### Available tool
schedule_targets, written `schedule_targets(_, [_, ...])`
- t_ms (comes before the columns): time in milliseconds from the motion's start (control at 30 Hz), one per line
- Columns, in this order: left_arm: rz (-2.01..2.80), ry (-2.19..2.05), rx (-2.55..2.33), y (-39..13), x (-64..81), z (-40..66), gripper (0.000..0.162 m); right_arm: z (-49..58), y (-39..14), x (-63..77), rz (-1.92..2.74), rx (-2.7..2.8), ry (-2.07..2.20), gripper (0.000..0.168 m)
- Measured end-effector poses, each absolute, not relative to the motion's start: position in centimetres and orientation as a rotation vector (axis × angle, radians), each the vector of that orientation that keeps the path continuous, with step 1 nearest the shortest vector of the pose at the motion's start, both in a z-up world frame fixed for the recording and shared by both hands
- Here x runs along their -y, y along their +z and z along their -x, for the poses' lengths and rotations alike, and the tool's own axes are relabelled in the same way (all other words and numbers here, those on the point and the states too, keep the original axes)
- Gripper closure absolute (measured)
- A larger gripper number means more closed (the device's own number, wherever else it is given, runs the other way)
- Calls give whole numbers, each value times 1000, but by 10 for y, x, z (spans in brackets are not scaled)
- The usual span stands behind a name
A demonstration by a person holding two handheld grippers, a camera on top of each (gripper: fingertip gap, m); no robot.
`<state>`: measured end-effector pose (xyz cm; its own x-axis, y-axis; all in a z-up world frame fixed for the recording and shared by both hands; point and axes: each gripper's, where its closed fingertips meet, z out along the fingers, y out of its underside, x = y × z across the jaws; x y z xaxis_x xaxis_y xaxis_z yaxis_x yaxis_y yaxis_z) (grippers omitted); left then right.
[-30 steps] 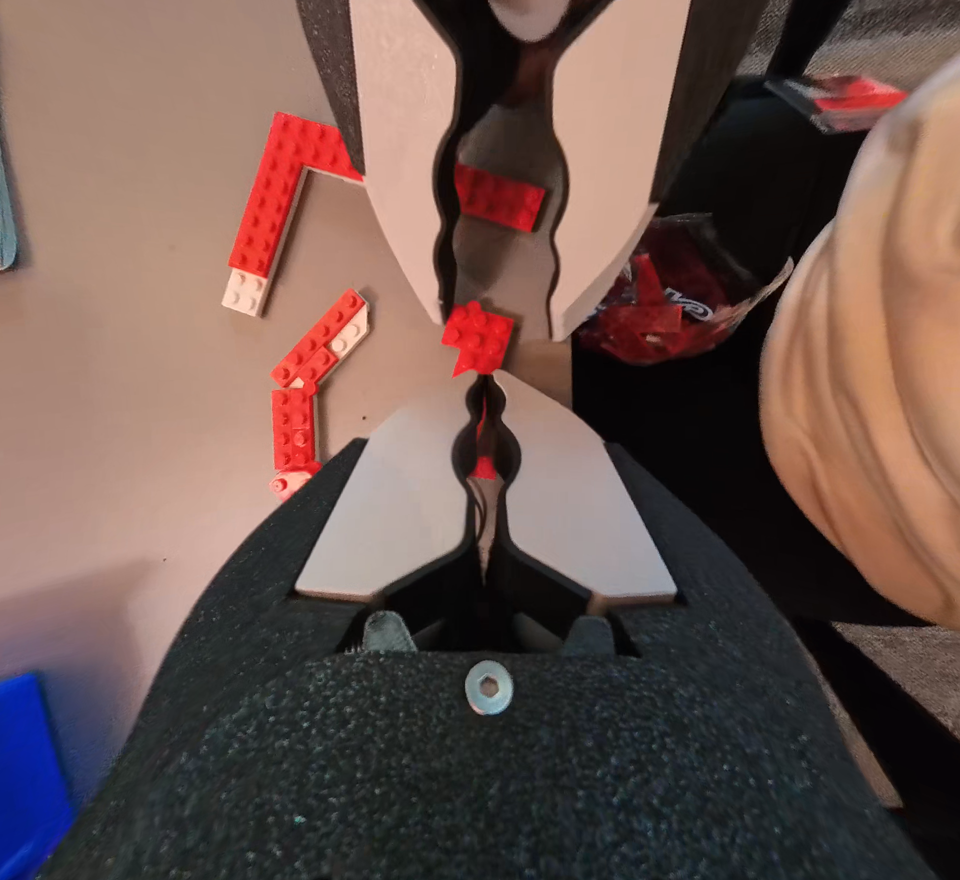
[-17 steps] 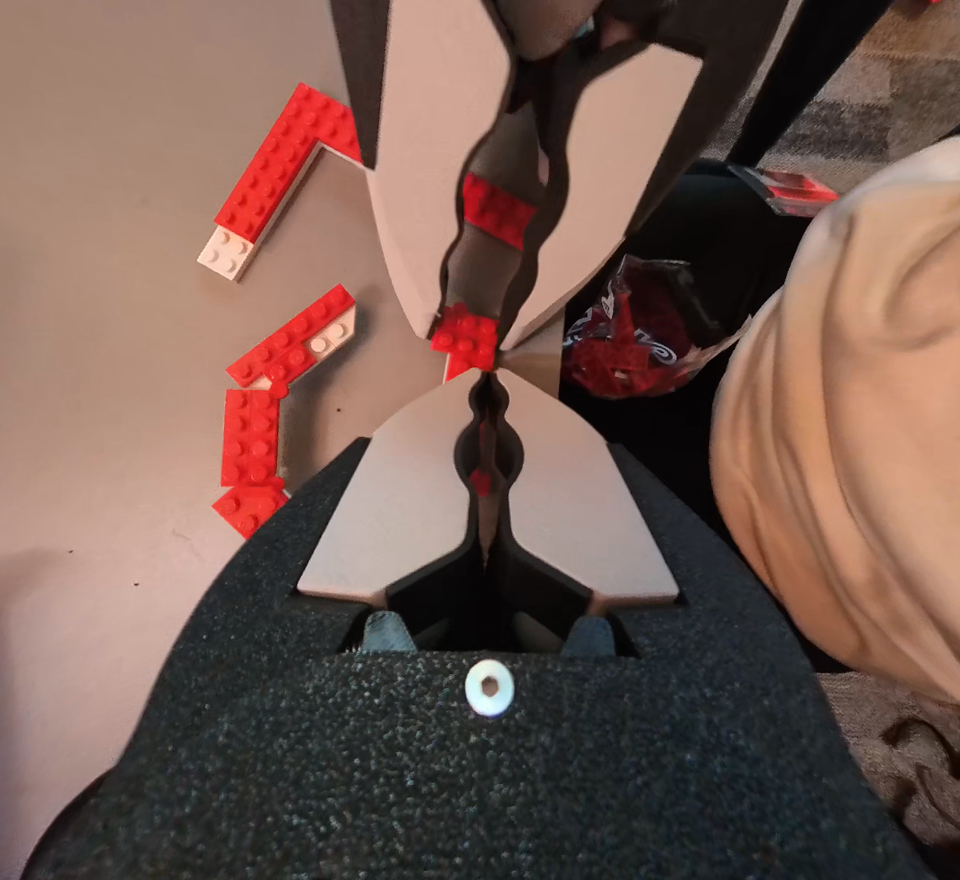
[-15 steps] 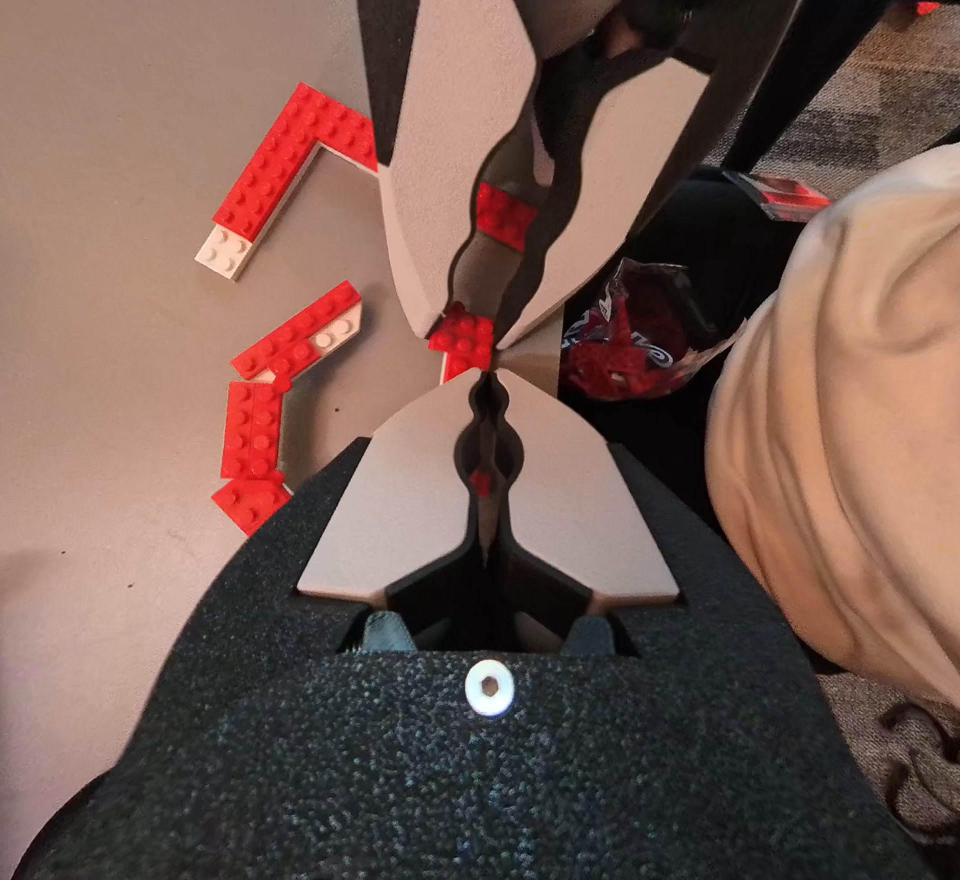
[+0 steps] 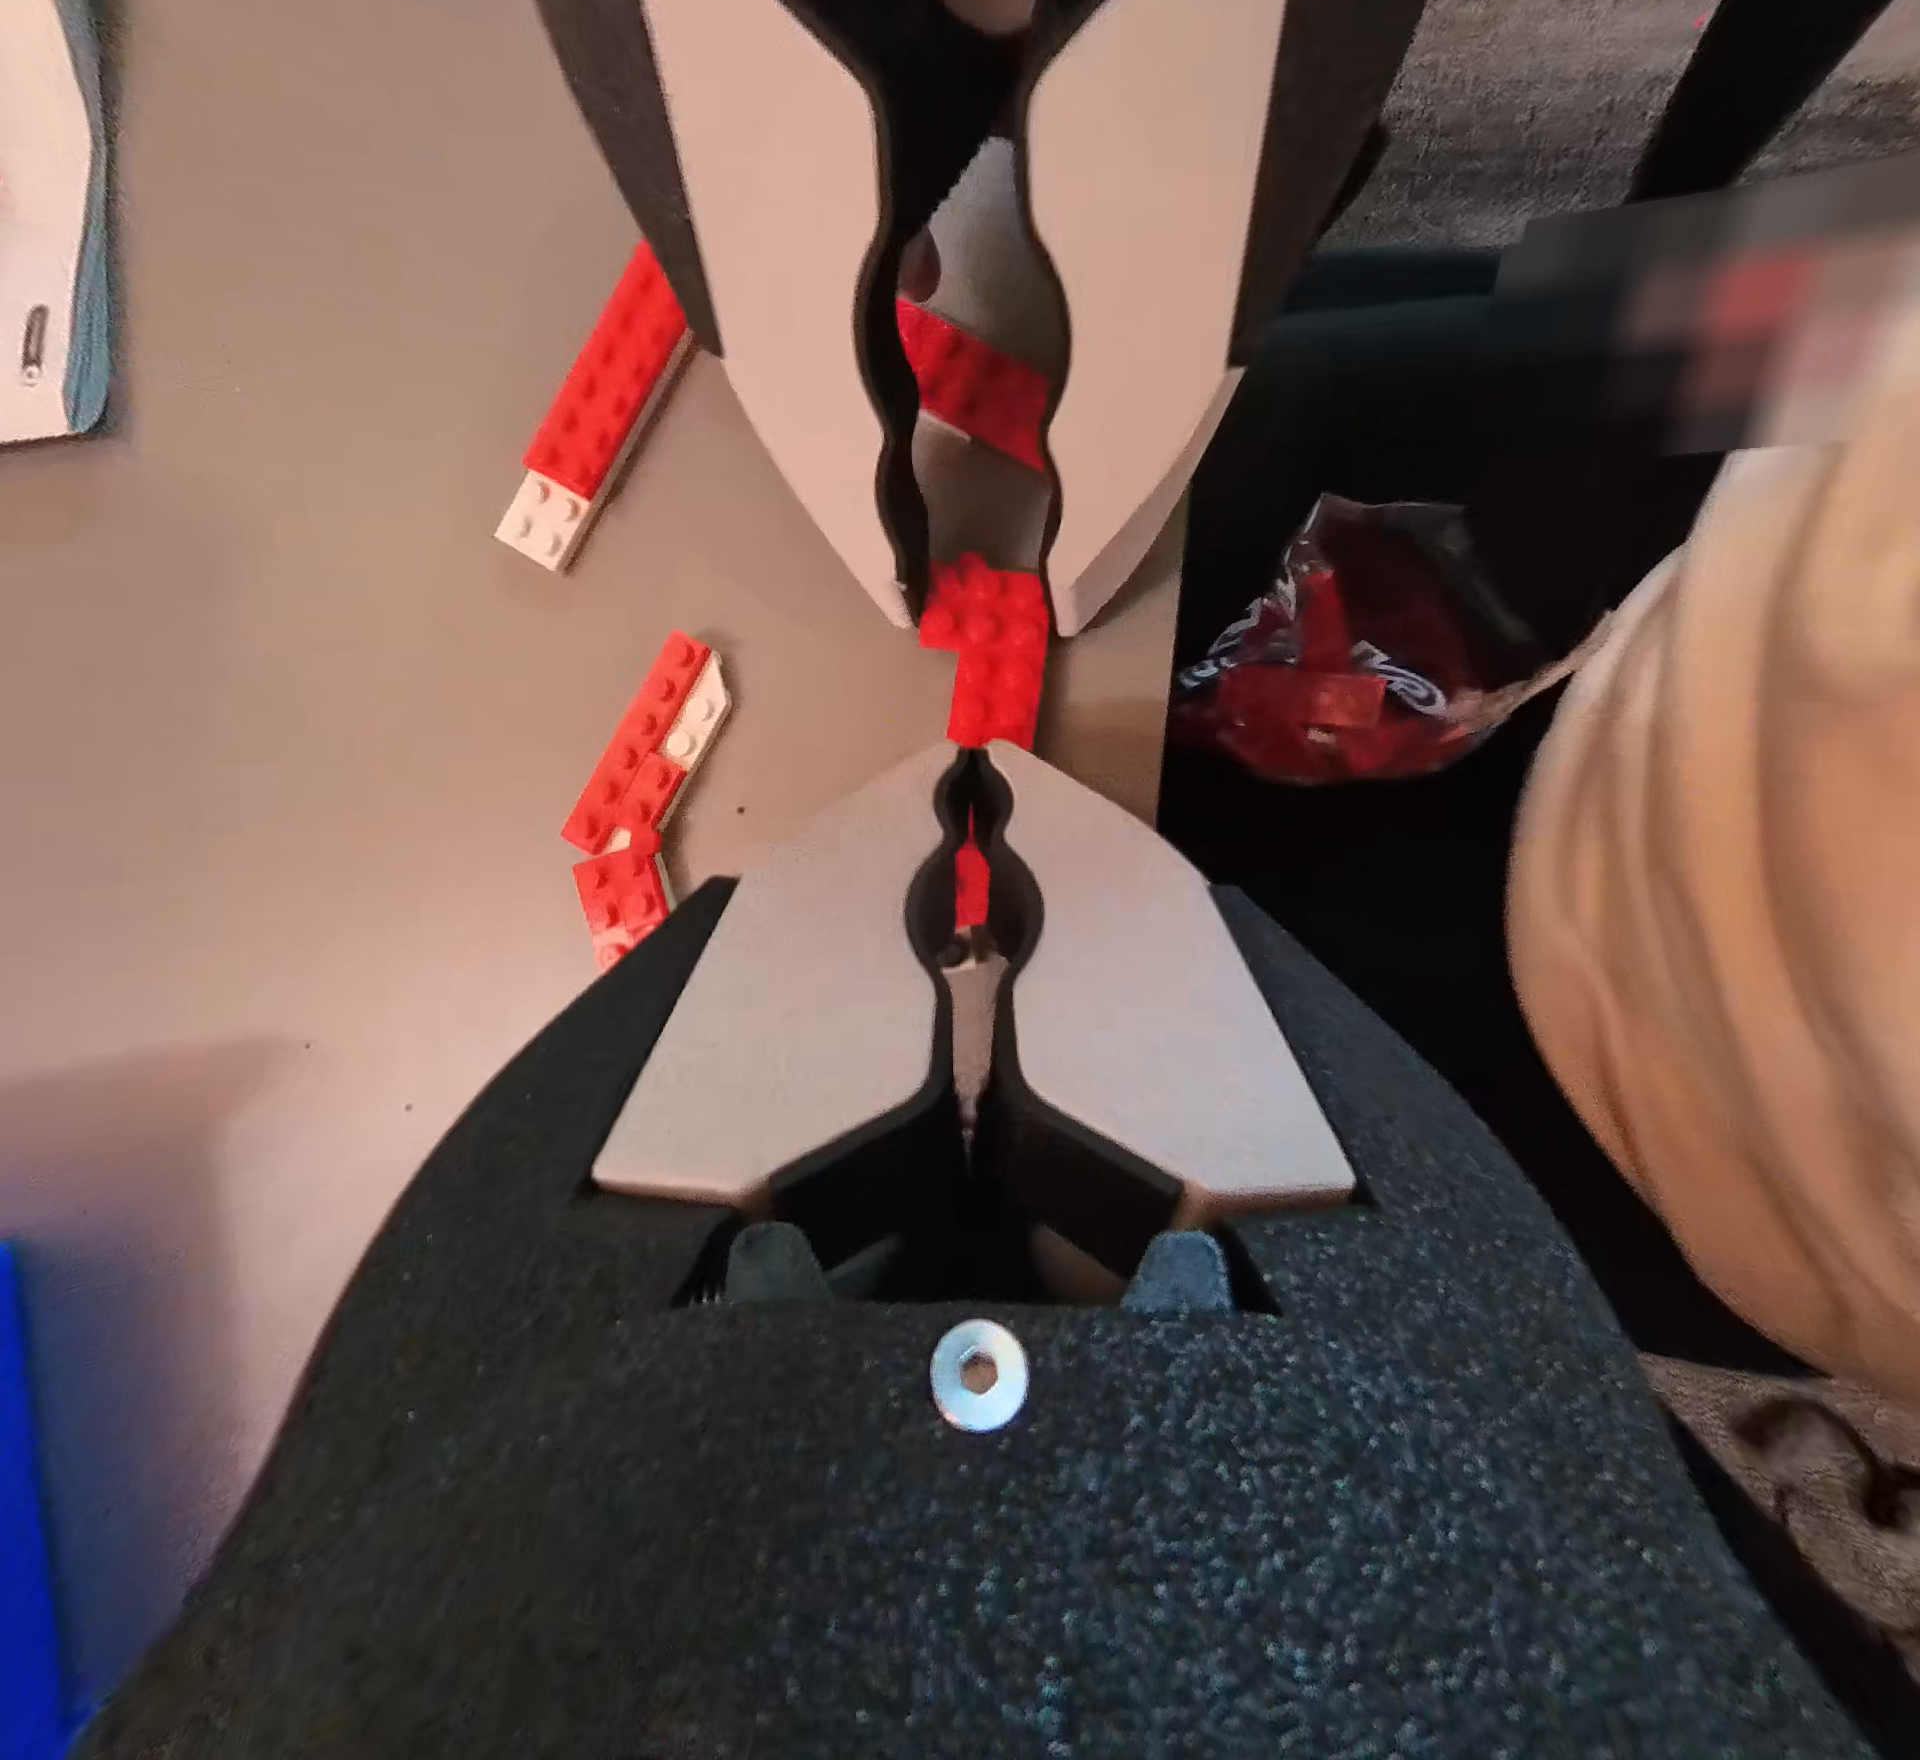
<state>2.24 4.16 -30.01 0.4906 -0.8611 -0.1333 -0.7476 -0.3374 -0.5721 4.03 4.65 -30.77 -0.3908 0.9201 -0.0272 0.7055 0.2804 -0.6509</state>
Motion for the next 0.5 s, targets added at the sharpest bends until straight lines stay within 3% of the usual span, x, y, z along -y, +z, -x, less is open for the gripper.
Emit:
schedule_targets(233, [2167,-173,-1348,-310,-51,-20,162,-39,-308,-33,1415,2243,903,144])
schedule_targets(400, [2001,-432,-1256,-261,-48,-28,162,-43,-309,-46,1518,2200,937,144])
schedule_targets(500, [2084,-276,-1222,-266,-57,-1,162,-51,-307,-53,1591,2184,962,144])
